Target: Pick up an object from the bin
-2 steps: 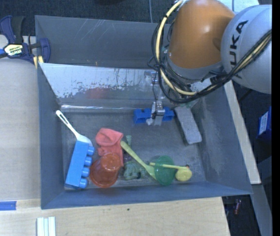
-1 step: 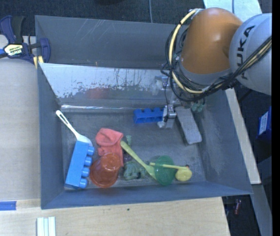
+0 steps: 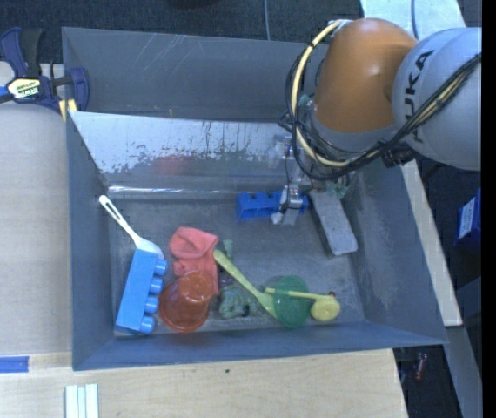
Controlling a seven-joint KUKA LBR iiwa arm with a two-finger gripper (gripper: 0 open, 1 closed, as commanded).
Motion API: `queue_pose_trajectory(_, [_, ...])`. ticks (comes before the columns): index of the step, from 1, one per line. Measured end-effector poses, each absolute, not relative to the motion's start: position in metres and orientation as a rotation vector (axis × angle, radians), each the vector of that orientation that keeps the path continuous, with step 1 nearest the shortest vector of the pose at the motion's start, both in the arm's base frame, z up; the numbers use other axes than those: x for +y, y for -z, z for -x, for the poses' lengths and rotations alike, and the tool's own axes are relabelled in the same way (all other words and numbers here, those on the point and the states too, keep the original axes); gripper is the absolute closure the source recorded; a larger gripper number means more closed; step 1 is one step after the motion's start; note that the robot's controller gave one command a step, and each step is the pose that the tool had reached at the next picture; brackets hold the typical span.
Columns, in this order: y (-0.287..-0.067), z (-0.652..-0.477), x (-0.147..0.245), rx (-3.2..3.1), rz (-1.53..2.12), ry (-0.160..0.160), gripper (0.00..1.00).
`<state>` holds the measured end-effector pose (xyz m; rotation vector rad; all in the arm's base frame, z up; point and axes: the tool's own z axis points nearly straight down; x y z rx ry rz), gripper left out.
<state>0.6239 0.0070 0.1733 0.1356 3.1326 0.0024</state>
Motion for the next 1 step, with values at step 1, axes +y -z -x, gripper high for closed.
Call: queue_pose_trajectory(1, [-0.194, -0.618, -0.0138, 3.134, 0.031, 0.001, 0.0])
